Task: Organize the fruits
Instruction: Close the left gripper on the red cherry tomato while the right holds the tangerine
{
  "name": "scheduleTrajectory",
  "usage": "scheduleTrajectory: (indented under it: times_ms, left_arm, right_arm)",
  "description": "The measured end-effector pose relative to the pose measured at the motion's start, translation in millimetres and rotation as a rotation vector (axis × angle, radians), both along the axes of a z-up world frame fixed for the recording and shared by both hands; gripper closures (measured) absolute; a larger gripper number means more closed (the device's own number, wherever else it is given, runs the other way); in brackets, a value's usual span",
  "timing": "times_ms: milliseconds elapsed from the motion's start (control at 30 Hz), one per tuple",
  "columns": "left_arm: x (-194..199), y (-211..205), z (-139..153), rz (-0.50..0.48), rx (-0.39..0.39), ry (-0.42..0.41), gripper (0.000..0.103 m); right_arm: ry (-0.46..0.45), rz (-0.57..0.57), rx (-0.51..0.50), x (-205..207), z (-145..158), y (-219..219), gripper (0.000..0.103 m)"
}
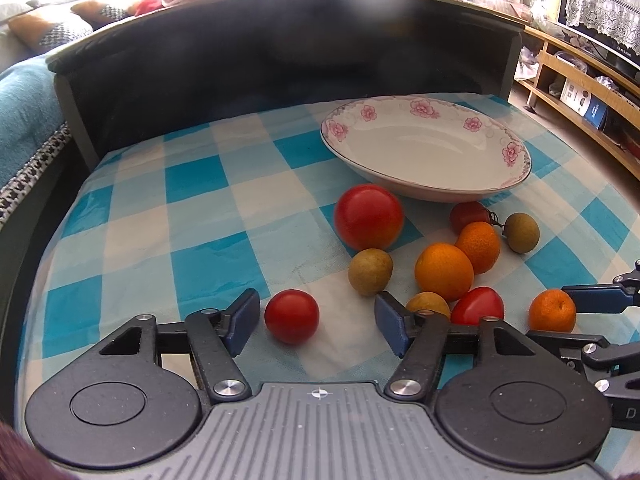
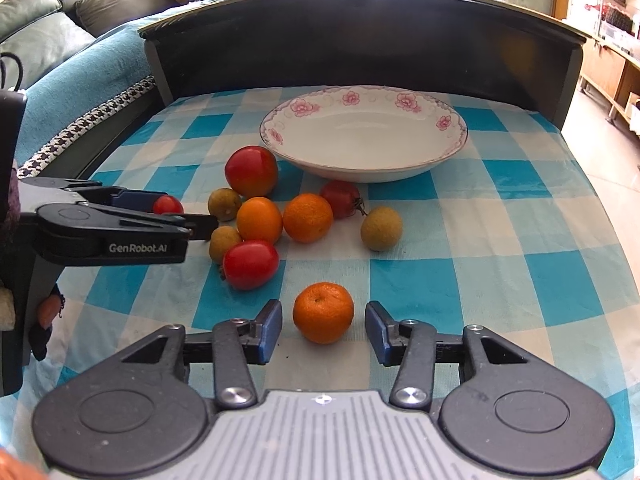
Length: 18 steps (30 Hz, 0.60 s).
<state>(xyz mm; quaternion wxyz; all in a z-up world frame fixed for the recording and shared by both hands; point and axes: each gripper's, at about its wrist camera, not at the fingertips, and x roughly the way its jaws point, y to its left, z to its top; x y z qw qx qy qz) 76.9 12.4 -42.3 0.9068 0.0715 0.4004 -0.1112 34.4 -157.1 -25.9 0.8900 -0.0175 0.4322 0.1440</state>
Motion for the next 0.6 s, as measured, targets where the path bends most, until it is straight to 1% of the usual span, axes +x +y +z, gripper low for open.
scheduleTrajectory:
  times_ms: [100,167,200,233,267,333,433,600]
  left_arm:
    - [-1.3,0.2,0.7,0.001,0.000,-0.003,0.035]
    - [-2.5,1.3,1.7,0.006,0.000,-0.004,0.044]
    - [-3.0,2.7,2.7,0.007,-0.004,-0.003,0.047]
    - [-3.5,3.9,3.7,0.009,-0.007,0.001,0.053]
    - [-4.3,5.1,4.4,0.010,-0.008,0.005,0.059]
    - [-6.7,6.6,5.7,0.017,-0.010,0.013,0.063]
    - [-9.6,6.7,6.3,0.020,-0.013,0.025,0.067]
    - [-15.6,5.1,7.8,0.024,-0.004,0.044,0.067]
  right_arm:
    - [-0.007,0.007,-0.024,-1.1,-0.5,2.8,0.056]
    - [-0.012,0.007,-0.047,-2.5,-0.4,4.4,0.061]
    - [-0.012,0.008,-0.053,-3.0,-0.2,4.6,0.065]
    - [-0.009,0.008,-0.049,-3.4,0.0,4.2,0.068]
    - [-0.003,0.008,-0.044,-3.3,0.3,3.5,0.068]
    - [0.006,0.006,-0.042,-4.1,0.8,2.8,0.068]
    - [0.015,0.004,-0.039,-6.8,1.9,1.9,0.069]
    - [0.037,0.002,-0.013,-12.3,5.0,-1.6,0.069]
